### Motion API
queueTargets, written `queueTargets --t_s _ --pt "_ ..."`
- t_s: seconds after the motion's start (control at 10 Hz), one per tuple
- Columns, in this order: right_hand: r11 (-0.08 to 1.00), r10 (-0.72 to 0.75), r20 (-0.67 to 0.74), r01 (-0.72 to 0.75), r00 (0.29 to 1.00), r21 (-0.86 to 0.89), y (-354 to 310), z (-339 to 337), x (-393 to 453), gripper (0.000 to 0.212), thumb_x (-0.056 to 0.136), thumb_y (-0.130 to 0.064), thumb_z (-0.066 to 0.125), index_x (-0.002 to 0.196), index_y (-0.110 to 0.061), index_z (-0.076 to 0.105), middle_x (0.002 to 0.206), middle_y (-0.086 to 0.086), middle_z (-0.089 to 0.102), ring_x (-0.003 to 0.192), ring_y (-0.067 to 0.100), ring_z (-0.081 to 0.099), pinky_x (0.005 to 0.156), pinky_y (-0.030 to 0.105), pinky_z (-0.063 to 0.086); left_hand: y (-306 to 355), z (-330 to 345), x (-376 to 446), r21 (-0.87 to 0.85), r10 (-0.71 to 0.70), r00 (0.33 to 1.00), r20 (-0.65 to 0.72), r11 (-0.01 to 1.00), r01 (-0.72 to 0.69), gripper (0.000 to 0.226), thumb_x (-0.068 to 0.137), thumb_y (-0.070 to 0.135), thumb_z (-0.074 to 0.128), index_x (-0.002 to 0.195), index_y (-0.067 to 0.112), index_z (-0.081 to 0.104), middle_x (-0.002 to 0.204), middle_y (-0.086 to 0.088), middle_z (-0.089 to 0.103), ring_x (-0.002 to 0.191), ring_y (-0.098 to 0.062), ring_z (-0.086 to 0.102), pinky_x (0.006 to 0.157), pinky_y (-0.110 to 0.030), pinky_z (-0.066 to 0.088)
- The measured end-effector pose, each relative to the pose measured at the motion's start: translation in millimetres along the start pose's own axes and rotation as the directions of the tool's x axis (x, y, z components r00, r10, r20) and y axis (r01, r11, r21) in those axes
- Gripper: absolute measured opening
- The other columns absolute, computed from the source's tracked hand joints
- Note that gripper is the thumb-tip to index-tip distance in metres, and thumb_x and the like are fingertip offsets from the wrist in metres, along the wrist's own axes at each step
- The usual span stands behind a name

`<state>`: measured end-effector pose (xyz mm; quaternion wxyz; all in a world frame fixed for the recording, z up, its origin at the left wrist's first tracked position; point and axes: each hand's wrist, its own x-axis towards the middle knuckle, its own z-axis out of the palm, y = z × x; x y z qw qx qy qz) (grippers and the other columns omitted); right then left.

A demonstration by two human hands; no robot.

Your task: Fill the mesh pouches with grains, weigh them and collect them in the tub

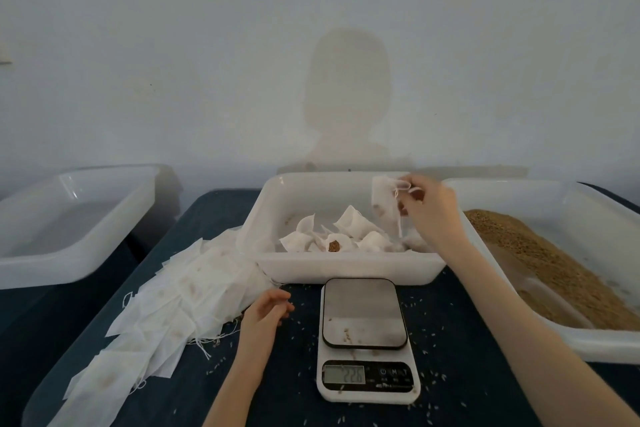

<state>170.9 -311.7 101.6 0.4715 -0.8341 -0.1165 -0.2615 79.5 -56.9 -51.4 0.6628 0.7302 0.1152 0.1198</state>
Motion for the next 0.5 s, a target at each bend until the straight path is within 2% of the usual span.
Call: queueTargets --t_s 0.1,0.2,0.3,0.4,0.5 --pt "0.950 -0.028 0.123 0.065 0.992 -0.304 17.8 5.7 14.9 0.018 0.088 -0.002 0.053 0.086 -0.013 0.066 0.082 -0.002 0.062 0.077 0.019 0.059 0.070 0.030 0.046 -1.2 -0.8 -0.3 -0.017 -0.010 0.999 -0.038 1.000 0.009 0.023 0.092 0.001 0.050 0.090 0.017 0.067 0.075 0.000 0.069 0.073 -0.008 0.062 0.070 -0.021 0.045" --pt "0.798 0.270 0.428 0.048 0.863 -0.600 49.1 23.5 11.2 0.023 0.090 -0.010 0.050 0.087 -0.022 0.068 0.091 -0.004 0.065 0.087 0.022 0.060 0.072 0.029 0.045 -1.0 -1.2 0.0 -0.009 -0.016 0.998 -0.066 1.000 0.015 0.024 0.092 0.002 0.050 0.090 0.018 0.068 0.076 0.000 0.069 0.074 -0.009 0.062 0.070 -0.021 0.045" --pt "0.846 0.360 0.519 -0.036 0.775 -0.533 65.2 23.2 8.1 0.031 0.094 -0.010 0.046 0.110 -0.020 0.071 0.115 -0.001 0.067 0.092 0.015 0.059 0.075 0.022 0.043 -2.7 -1.3 0.4 -0.002 -0.014 0.998 -0.067 1.000 0.014 0.023 0.092 0.002 0.050 0.090 0.018 0.068 0.076 0.000 0.069 0.074 -0.008 0.062 0.069 -0.020 0.044" --pt "0.838 0.387 0.523 -0.052 0.759 -0.543 59.1 13.4 9.1 0.031 0.091 -0.014 0.052 0.114 -0.027 0.069 0.119 -0.006 0.065 0.102 0.013 0.058 0.078 0.021 0.039 -2.9 -0.4 1.2 0.025 -0.013 0.999 -0.050 1.000 0.015 0.024 0.092 0.001 0.050 0.088 0.018 0.067 0.075 0.001 0.069 0.072 -0.007 0.062 0.067 -0.018 0.044" --pt "0.862 0.297 0.406 -0.059 0.864 -0.504 44.5 -10.8 8.3 0.030 0.089 -0.020 0.055 0.114 -0.033 0.067 0.115 -0.010 0.066 0.098 0.008 0.059 0.080 0.023 0.040 2.1 1.8 -1.4 0.024 0.020 0.997 -0.074 1.000 -0.019 0.024 0.092 0.000 0.050 0.088 0.017 0.067 0.076 -0.001 0.068 0.077 -0.013 0.062 0.069 -0.020 0.044"
